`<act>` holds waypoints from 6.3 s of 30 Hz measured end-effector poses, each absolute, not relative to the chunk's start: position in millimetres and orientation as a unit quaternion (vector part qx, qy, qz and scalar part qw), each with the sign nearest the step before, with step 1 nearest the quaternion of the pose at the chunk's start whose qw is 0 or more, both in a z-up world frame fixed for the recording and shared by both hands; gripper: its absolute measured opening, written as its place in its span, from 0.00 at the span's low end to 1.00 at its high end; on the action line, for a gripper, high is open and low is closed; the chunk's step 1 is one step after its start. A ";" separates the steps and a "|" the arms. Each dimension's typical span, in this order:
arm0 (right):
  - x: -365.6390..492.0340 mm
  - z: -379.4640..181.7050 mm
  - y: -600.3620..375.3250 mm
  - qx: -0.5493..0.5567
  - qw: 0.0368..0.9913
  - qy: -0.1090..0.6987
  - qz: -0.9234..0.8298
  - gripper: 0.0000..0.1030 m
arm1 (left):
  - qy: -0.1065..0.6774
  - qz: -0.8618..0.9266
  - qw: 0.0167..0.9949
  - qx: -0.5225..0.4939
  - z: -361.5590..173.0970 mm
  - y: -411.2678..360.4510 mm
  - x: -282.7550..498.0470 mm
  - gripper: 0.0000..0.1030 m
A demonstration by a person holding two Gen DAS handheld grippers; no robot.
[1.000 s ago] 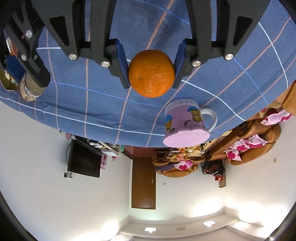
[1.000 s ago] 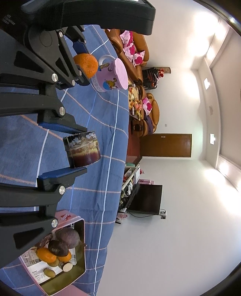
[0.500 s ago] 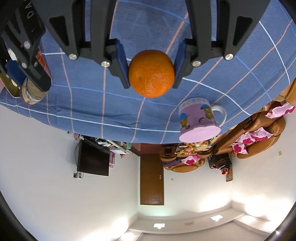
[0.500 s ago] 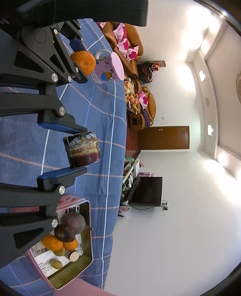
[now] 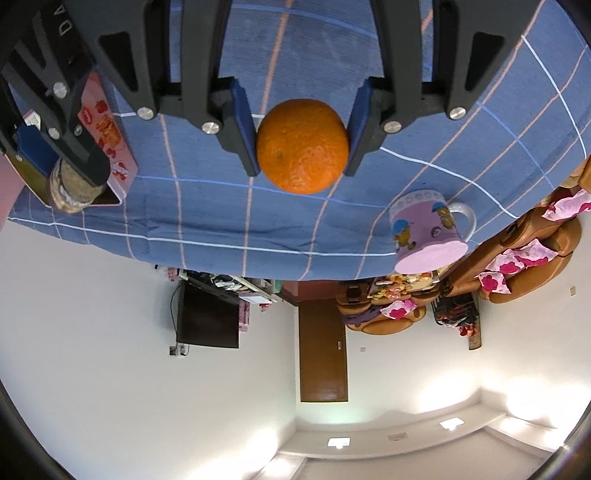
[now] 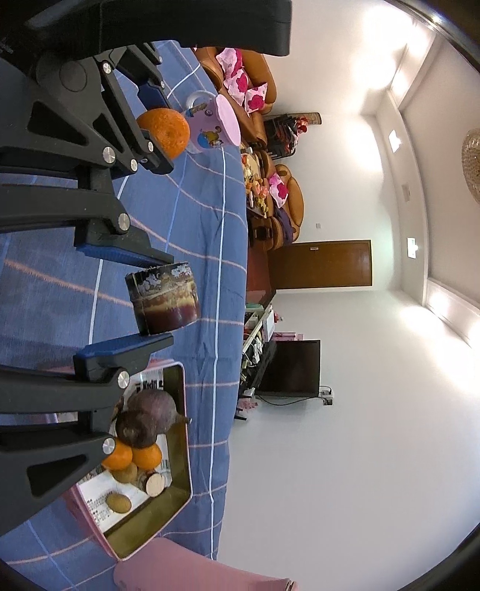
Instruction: Organize fruits
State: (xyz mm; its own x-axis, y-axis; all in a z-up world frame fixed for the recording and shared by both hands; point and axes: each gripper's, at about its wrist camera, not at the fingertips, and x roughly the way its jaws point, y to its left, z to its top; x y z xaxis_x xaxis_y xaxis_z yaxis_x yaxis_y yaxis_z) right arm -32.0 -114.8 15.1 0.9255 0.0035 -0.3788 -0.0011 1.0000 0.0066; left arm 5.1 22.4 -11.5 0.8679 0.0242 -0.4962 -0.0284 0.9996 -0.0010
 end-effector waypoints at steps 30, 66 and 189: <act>-60.0 20.0 -206.1 0.012 0.982 0.180 -0.052 0.36 | 0.240 -0.060 0.968 0.041 -7.9 -82.3 -16.9 0.45; -67.1 20.6 -297.5 0.016 0.976 0.173 -0.129 0.37 | 0.241 -0.115 0.962 0.051 -5.0 -177.9 -11.9 0.45; -110.3 31.3 -290.8 0.024 0.991 0.069 -0.110 0.80 | 0.142 -0.077 0.987 0.019 8.2 -129.6 -51.8 1.00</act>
State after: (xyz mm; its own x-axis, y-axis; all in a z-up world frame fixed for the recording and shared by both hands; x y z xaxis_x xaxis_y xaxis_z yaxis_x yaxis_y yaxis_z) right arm -110.3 -290.8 31.3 0.9662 -0.2150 -0.1422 0.2217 0.9746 0.0329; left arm -51.8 -129.6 8.2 0.9480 -0.1473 -0.2823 0.1578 0.9874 0.0149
